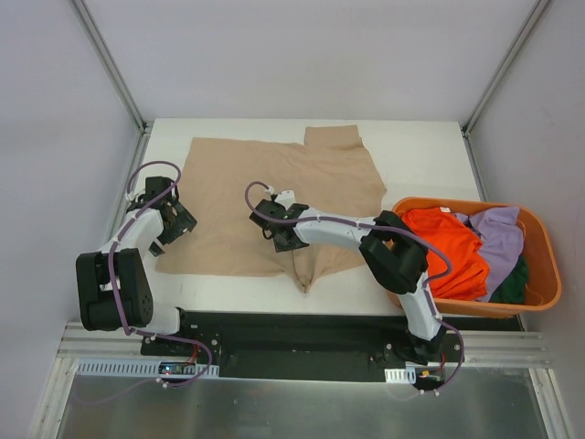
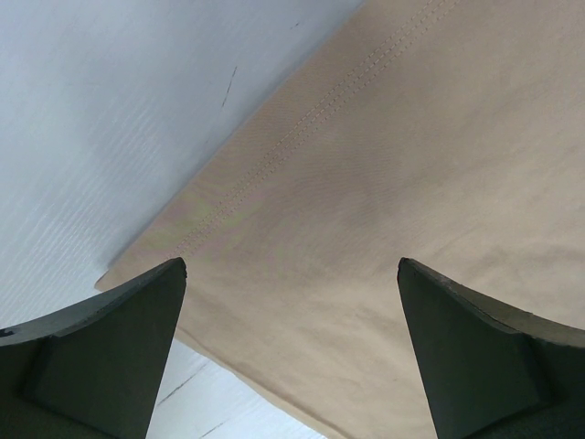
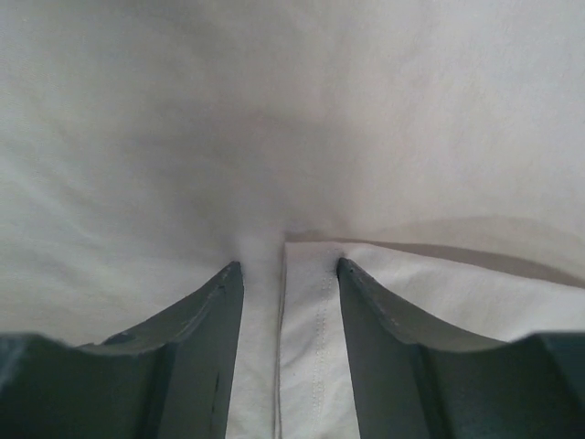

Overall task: Fold and stack the t-shirts
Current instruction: Flatten out the tshirt

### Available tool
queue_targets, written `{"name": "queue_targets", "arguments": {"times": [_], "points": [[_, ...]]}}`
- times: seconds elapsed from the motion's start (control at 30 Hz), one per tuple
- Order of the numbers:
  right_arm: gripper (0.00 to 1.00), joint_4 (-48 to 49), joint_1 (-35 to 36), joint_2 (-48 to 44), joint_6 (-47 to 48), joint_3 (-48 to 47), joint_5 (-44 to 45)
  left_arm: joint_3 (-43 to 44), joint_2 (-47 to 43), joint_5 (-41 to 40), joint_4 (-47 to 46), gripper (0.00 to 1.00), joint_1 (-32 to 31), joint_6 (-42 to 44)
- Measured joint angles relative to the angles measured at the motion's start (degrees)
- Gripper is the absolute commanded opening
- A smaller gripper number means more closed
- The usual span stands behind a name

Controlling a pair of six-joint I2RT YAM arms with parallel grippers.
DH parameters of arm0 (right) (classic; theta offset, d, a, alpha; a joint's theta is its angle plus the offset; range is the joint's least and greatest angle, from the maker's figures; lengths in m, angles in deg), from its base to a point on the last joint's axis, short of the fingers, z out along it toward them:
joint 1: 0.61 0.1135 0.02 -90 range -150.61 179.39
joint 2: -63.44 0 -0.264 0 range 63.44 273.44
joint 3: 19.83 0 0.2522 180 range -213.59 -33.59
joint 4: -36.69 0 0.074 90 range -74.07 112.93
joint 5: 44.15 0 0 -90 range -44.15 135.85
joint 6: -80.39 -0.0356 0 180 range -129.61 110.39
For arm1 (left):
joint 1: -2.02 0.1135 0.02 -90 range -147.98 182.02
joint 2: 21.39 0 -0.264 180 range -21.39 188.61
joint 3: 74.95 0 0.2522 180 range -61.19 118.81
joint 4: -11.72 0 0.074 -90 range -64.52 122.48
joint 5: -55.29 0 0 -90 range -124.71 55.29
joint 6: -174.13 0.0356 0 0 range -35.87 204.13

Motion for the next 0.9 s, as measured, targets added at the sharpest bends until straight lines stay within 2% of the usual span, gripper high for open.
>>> {"name": "queue_targets", "arguments": {"times": [0.33, 0.63, 0.9], "points": [[0.24, 1.2, -1.2, -0.5, -3.5, 1.6, 1.1, 0.0, 0.0, 0.0, 0.0, 0.99, 0.0, 0.0], [0.28, 2.7, -2.2, -4.1, -4.1, 6.8, 1.6, 0.0, 0.0, 0.0, 0.0, 0.99, 0.0, 0.0], [0.28, 3.2, -2.4, -7.5, -3.8, 9.2, 1.5, 0.0, 1.2, 0.0, 0.0, 0.99, 0.0, 0.0]]}}
